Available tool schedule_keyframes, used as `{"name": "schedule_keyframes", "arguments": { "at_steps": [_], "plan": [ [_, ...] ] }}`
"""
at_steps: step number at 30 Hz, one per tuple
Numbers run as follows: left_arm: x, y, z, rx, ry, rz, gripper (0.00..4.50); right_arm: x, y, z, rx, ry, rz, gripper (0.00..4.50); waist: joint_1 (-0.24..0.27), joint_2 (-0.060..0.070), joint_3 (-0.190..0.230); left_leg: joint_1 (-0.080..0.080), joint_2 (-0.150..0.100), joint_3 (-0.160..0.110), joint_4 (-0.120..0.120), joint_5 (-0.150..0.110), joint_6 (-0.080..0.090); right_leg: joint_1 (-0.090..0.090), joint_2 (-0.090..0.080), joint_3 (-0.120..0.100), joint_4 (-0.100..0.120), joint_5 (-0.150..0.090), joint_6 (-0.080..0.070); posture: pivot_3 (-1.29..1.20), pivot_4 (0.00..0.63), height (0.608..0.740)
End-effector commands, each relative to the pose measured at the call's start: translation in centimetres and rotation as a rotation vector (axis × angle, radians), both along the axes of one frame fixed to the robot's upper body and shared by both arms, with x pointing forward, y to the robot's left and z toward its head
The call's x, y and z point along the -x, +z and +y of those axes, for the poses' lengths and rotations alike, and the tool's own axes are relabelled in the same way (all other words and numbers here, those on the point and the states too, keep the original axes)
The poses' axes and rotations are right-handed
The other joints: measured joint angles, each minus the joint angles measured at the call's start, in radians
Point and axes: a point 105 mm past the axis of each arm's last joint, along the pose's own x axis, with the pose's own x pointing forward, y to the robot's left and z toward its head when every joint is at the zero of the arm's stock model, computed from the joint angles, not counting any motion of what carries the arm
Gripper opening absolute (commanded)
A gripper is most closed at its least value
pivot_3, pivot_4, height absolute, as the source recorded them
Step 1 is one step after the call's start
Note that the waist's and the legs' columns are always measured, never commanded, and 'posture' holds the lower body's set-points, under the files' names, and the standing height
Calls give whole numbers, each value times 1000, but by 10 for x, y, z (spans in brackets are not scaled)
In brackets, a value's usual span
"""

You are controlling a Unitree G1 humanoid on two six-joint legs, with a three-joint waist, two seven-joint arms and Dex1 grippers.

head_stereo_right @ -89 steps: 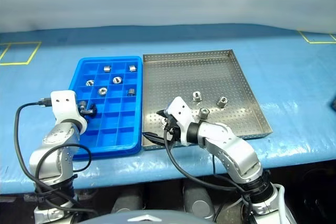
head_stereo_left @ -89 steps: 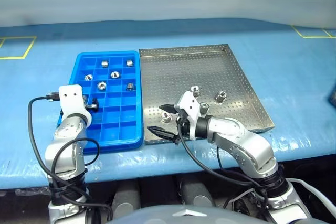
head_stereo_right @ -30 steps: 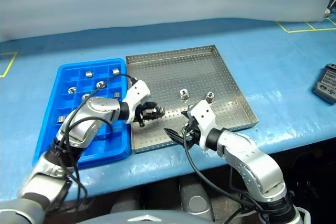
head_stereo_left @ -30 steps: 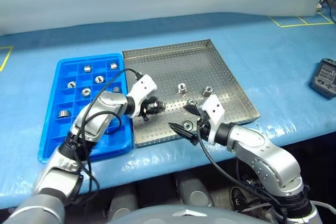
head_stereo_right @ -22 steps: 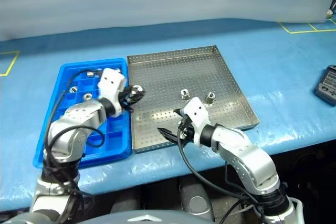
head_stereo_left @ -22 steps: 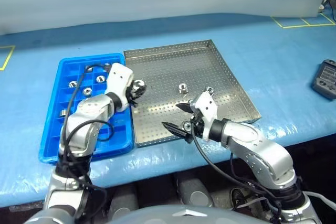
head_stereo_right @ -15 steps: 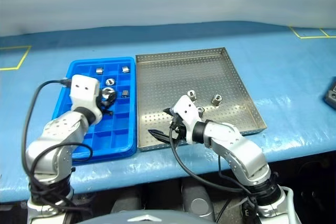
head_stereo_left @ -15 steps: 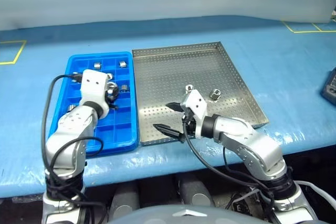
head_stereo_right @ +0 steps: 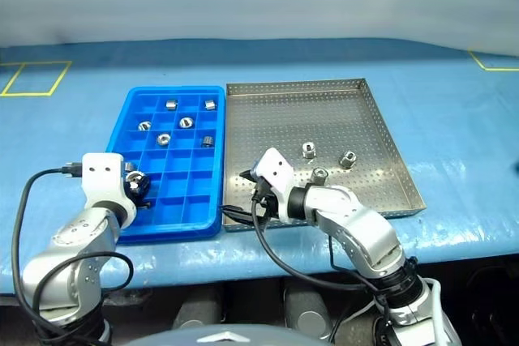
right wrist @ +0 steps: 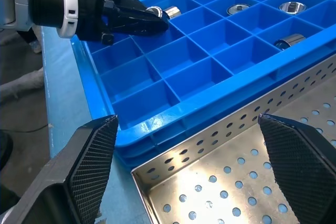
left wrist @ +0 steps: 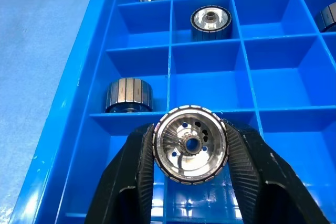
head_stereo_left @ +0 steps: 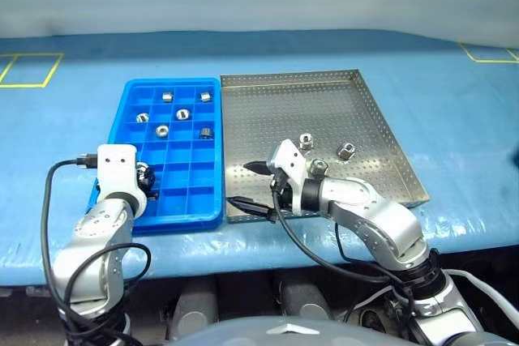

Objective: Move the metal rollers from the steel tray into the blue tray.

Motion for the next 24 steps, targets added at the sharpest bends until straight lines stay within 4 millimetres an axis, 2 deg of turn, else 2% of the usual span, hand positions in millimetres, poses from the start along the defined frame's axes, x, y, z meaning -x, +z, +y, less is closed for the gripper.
{"name": "schedule_keyframes", "arguments": {
  "at_steps": [1, 4, 8, 9, 12, 16, 19, 22, 24],
  "plan": [
    [3, -4, -1, 22, 5, 13, 2025, 3, 10, 1, -36, 6, -33, 4500, 0, 0, 0, 0, 0, 0, 0, 0, 0, 0, 0, 0, 0, 0, 0, 18, 150, 740],
    [2, -5, -4, 39, -9, 14, 2997, 3, 9, -1, -37, -8, -32, 4500, -1, 0, 0, 0, 0, 0, 0, 0, 0, 0, 0, 0, 0, 0, 0, 1, 150, 740],
    [-4, 3, -7, 37, -39, -18, 4321, 2, 10, -7, -35, -39, -36, 4500, 1, 0, 0, 0, 0, 0, 0, 0, 0, 0, 0, 0, 0, -1, -1, -12, 150, 740],
    [-7, 9, -9, 39, -52, -47, 4441, 2, 10, -10, -32, -52, -38, 4500, 1, 0, 0, 0, 0, 0, 1, 0, 0, 0, 0, 0, 0, -1, -2, -30, 150, 740],
    [-24, 41, -27, 45, -199, -183, 4441, -2, 11, -25, -14, -116, -51, 4500, 2, -1, 0, -1, -1, 0, 2, 0, 0, 1, -1, 0, -1, -2, -4, -56, 150, 740],
    [-46, 68, -50, 91, -375, -265, 4441, -6, 11, -48, 15, -214, -65, 4500, -11, -1, 0, -1, -1, 1, 4, 0, 0, 1, -1, 1, -1, -2, -3, -102, 150, 740],
    [-61, 75, -63, 109, -461, -266, 4441, -7, 10, -62, 41, -272, -72, 4500, -31, -1, 0, -1, -1, 1, 3, 0, 0, 1, -1, 1, -1, -2, -3, -145, 150, 740],
    [-83, 83, -91, 141, -586, -263, 4441, -10, 9, -80, 68, -361, -87, 4500, -48, -1, 0, -1, -1, 1, 2, 0, 0, 0, 0, 1, -1, 0, 0, -180, 150, 740],
    [-95, 86, -108, 158, -648, -263, 4441, -10, 10, -85, 72, -391, -95, 4500, -60, -1, 0, -2, -1, 0, 3, 0, 0, 0, 0, 1, -1, 0, 0, -214, 150, 740]
  ]
}}
